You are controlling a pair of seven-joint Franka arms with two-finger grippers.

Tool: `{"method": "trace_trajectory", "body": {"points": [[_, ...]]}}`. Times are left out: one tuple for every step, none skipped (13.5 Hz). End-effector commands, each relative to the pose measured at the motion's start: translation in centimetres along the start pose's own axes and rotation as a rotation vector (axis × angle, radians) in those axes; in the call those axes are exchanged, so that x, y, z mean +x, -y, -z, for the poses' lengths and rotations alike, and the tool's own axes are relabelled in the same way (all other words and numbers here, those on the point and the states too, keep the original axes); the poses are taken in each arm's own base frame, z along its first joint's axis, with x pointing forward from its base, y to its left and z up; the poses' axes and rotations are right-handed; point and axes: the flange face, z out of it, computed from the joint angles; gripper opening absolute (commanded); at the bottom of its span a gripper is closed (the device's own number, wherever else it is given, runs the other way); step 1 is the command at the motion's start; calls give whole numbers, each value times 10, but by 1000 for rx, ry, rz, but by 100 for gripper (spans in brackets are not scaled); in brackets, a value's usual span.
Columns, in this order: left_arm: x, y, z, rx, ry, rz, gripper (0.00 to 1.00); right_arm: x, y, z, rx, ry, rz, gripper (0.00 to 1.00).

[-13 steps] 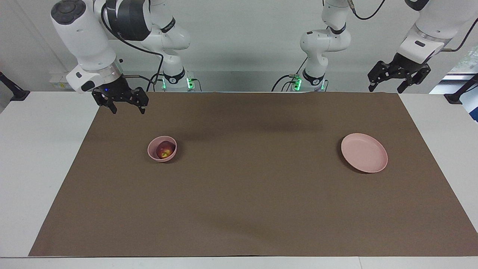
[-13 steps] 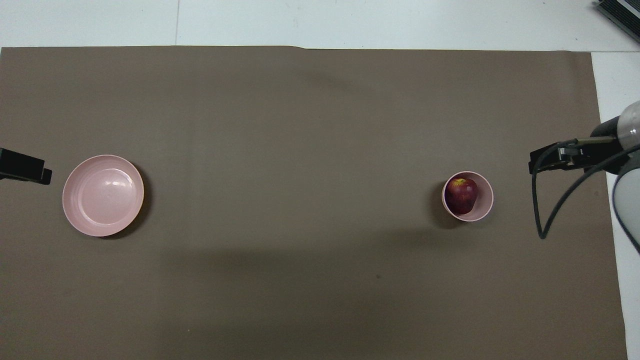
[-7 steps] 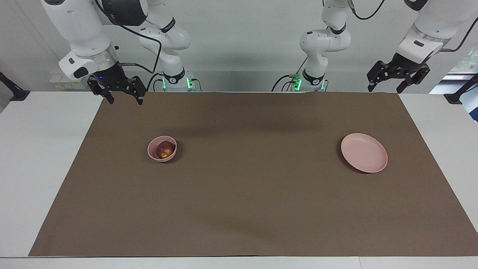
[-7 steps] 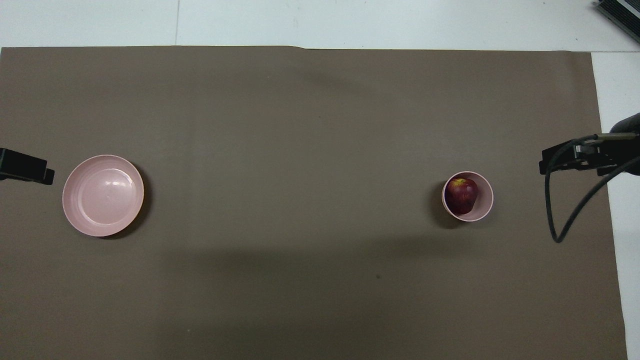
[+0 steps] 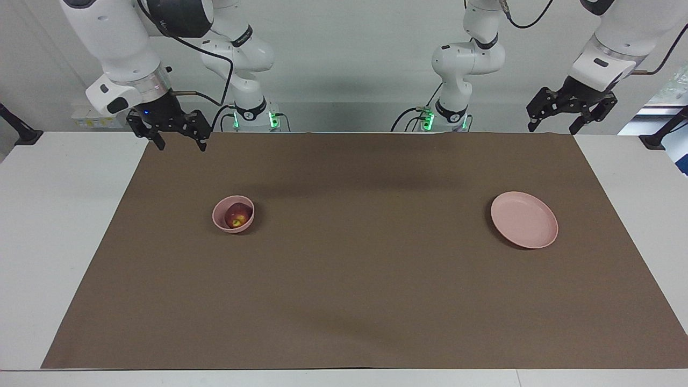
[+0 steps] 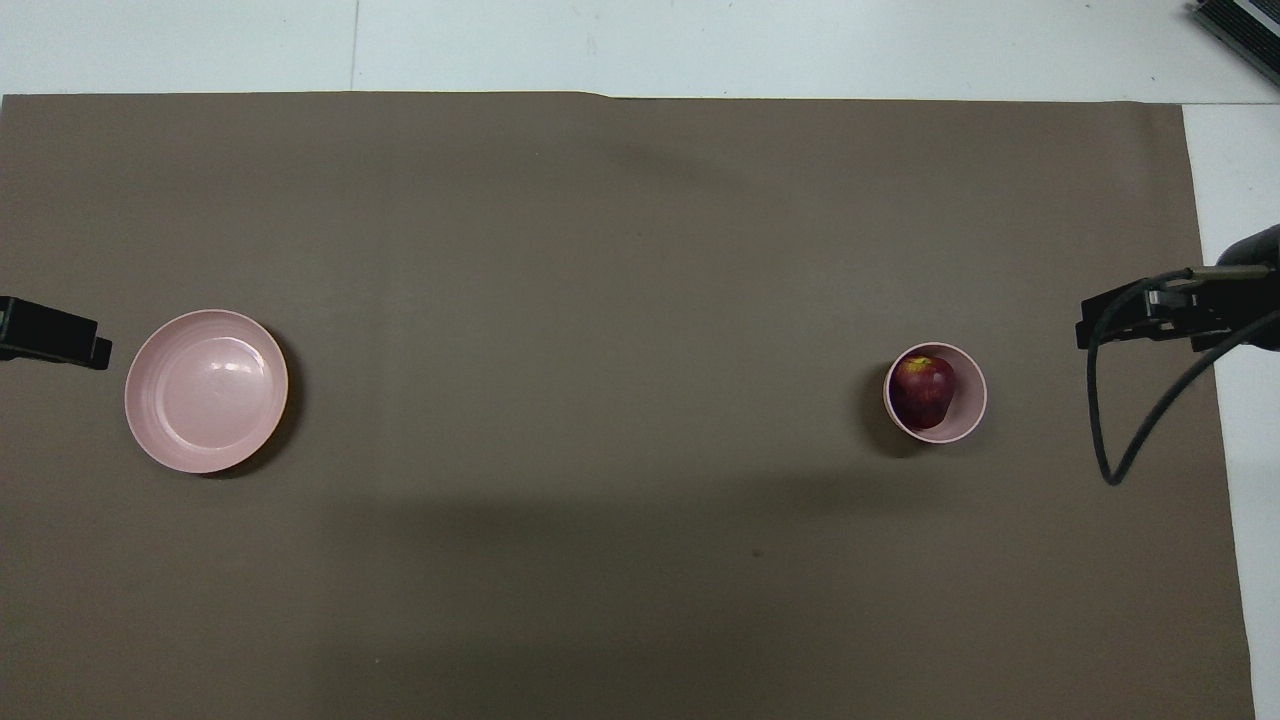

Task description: Move apple from plate to bowl

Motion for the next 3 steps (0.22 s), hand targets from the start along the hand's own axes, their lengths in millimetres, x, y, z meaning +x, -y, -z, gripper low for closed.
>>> {"method": "trace_trajectory", "body": {"points": [[-6,0,2,-8,3,-12,100,2,2,2,20,-2,-18,100],[-7,0,2,-8,3,-12,100,2,2,2,20,-2,-18,100],[-7,1,2,-8,3,-10,100,2,2,2,20,-2,-19,100]]}}
